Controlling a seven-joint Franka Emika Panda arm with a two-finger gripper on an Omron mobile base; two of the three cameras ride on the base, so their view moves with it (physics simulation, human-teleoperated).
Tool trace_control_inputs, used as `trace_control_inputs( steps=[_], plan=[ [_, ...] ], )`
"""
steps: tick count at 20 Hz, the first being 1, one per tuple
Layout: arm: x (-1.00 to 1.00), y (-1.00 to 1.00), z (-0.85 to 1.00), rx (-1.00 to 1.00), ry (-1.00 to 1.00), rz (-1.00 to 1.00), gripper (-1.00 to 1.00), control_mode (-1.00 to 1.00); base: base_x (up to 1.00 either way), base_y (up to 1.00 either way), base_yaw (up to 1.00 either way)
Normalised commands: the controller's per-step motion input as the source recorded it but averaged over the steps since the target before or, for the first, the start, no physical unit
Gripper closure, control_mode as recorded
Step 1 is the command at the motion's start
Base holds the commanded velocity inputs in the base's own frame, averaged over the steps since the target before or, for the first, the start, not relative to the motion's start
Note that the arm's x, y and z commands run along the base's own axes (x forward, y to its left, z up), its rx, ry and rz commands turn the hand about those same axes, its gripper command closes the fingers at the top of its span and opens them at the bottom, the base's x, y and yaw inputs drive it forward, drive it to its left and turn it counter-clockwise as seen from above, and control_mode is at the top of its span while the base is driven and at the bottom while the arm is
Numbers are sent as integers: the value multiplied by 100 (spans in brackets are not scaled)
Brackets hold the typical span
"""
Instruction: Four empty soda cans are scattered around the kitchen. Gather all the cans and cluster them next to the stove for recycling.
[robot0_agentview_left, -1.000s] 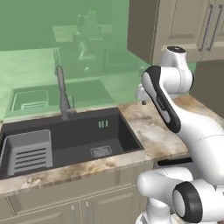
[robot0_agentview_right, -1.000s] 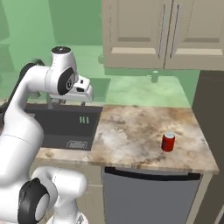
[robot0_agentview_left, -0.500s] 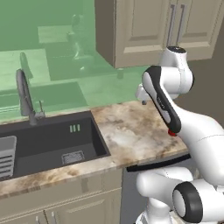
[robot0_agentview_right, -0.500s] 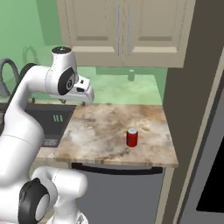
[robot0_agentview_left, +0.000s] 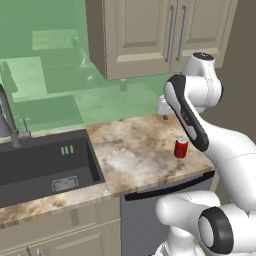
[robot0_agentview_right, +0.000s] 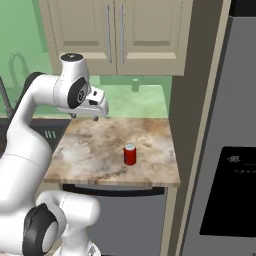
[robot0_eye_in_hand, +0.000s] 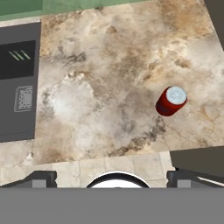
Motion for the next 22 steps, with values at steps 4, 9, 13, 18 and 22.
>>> trace_control_inputs(
  steps=[4,9,13,18,22],
  plan=[
    [0,0,0,0,0,0,-100,100,-7,-4,0],
    [-1,-4,0,0,0,0,-100,-100,-1,0,0],
    [0,-45,0,0,0,0,-100,-100,0,0,0],
    [5,-63,-9,0,5,-1,-100,-100,0,0,0],
    [14,-43,-38,-7,9,-3,-100,-100,0,0,0]
  ],
)
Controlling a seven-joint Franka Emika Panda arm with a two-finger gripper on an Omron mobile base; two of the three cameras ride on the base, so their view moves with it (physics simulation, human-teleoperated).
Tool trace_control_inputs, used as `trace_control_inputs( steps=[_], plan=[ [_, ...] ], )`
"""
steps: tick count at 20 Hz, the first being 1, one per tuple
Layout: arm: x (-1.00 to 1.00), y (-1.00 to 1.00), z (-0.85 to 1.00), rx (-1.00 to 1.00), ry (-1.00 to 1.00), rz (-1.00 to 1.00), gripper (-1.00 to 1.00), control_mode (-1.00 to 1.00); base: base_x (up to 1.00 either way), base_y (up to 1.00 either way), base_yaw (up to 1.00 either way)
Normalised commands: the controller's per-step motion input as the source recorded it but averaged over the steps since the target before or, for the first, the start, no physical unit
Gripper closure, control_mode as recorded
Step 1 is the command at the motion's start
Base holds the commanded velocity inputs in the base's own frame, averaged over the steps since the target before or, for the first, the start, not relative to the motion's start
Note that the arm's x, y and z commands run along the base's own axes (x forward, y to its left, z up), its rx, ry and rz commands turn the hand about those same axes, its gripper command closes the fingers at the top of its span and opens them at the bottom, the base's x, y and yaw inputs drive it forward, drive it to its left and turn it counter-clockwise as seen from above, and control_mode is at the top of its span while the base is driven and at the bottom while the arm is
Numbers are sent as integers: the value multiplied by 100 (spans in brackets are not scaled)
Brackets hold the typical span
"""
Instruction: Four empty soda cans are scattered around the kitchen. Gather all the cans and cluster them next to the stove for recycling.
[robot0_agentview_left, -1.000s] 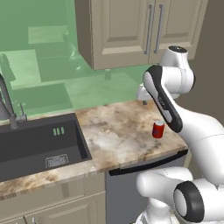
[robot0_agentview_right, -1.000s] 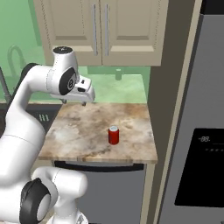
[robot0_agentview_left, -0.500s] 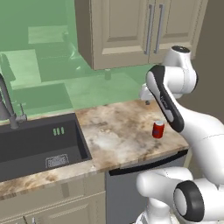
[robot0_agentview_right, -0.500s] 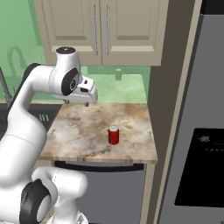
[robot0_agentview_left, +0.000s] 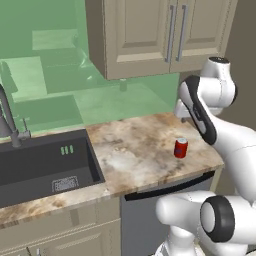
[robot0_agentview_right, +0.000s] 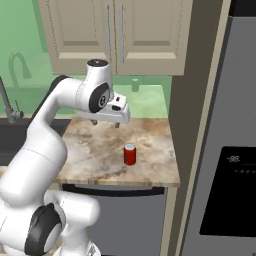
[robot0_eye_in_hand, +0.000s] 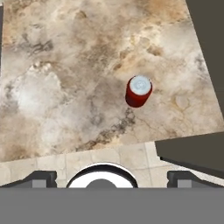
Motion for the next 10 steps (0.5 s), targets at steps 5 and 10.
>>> trace_control_inputs(
  steps=[5,10],
  plan=[
    [20,-20,-51,-12,1,-1,-100,-100,0,0,0],
    [29,-18,-30,0,7,0,-100,-100,0,0,0]
  ],
)
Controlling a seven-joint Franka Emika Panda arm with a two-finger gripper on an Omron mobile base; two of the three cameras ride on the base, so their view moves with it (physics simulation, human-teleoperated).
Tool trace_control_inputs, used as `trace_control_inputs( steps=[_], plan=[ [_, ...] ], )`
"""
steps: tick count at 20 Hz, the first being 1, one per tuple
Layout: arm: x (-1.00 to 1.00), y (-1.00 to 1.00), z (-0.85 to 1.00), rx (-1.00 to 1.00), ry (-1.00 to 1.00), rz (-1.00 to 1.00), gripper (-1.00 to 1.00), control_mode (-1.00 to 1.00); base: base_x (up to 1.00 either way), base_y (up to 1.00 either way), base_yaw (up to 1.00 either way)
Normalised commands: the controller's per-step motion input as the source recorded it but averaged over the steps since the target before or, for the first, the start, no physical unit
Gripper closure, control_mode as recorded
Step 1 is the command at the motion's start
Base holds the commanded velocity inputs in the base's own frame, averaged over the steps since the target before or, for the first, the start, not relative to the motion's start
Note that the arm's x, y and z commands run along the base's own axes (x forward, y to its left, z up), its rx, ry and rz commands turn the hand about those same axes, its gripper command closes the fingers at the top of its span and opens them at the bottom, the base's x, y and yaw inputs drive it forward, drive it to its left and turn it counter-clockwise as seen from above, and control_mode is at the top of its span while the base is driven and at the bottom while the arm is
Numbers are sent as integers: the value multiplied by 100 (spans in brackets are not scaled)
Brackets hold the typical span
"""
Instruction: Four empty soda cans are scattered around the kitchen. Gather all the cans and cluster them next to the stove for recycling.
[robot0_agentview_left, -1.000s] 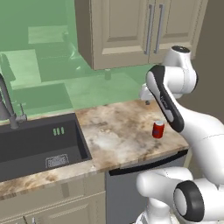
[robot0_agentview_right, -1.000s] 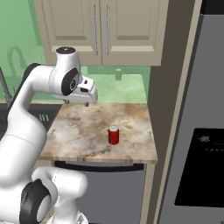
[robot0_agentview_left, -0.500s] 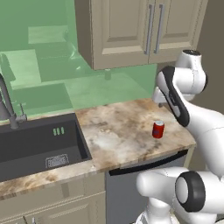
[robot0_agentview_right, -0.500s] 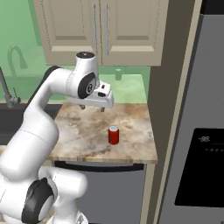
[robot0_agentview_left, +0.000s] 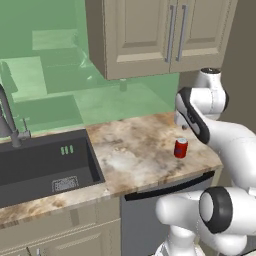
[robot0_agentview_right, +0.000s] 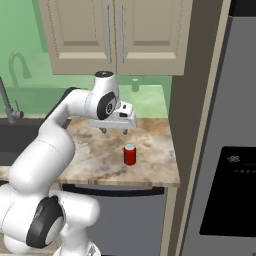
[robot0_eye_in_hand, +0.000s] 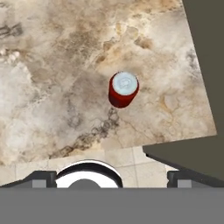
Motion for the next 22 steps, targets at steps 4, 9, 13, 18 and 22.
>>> trace_control_inputs(
  steps=[4,9,13,18,22],
  plan=[
    [18,-10,-23,0,1,0,-100,-100,0,0,0],
    [37,-8,-30,0,0,0,-100,-100,0,0,0],
    [28,-2,-27,0,0,1,-100,-100,0,0,0],
    [20,-2,-23,0,0,0,-100,-100,0,0,0],
    [14,-8,-30,0,0,0,-100,-100,0,0,0]
  ],
)
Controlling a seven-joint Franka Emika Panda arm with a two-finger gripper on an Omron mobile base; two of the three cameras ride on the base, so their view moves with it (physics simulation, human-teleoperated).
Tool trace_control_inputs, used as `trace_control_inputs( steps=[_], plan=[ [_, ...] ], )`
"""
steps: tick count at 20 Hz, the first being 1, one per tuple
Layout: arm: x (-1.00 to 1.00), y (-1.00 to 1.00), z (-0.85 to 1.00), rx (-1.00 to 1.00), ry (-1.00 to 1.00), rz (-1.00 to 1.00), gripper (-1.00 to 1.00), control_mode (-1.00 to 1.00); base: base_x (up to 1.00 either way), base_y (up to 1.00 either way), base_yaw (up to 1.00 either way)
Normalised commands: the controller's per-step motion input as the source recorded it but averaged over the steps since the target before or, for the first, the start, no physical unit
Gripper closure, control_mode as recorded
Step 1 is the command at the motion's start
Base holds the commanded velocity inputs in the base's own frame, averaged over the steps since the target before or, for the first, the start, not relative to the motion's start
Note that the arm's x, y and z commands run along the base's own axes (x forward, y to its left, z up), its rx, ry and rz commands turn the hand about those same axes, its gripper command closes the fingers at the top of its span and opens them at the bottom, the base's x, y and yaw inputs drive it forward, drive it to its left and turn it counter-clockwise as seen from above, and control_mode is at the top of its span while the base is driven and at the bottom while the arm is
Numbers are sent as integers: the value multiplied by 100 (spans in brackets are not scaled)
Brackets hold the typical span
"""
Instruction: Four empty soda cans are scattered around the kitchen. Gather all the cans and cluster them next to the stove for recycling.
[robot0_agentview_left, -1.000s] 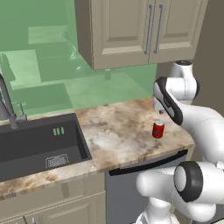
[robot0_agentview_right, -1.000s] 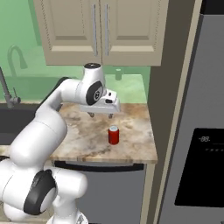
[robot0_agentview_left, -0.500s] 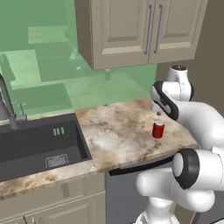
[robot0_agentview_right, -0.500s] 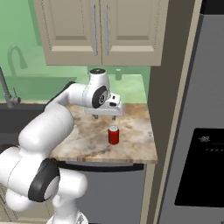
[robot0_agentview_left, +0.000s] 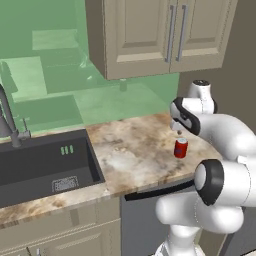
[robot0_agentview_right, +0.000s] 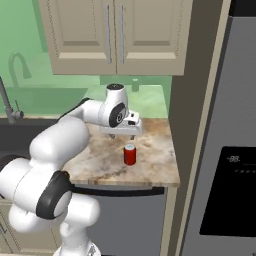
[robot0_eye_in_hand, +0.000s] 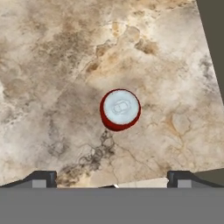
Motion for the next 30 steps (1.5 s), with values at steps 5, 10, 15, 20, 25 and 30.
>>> trace_control_inputs(
  steps=[5,10,15,20,25,30],
  plan=[
    [6,-9,-27,0,0,0,-100,-100,0,0,0],
    [10,-3,-22,0,0,0,-100,-100,0,0,0],
    [14,0,-21,0,0,0,-100,-100,0,0,0],
    [16,-2,-24,0,0,0,-100,-100,0,0,0],
    [15,-7,-25,0,0,0,-100,-100,0,0,0],
    [11,-7,-26,0,0,0,-100,-100,0,0,0]
  ],
)
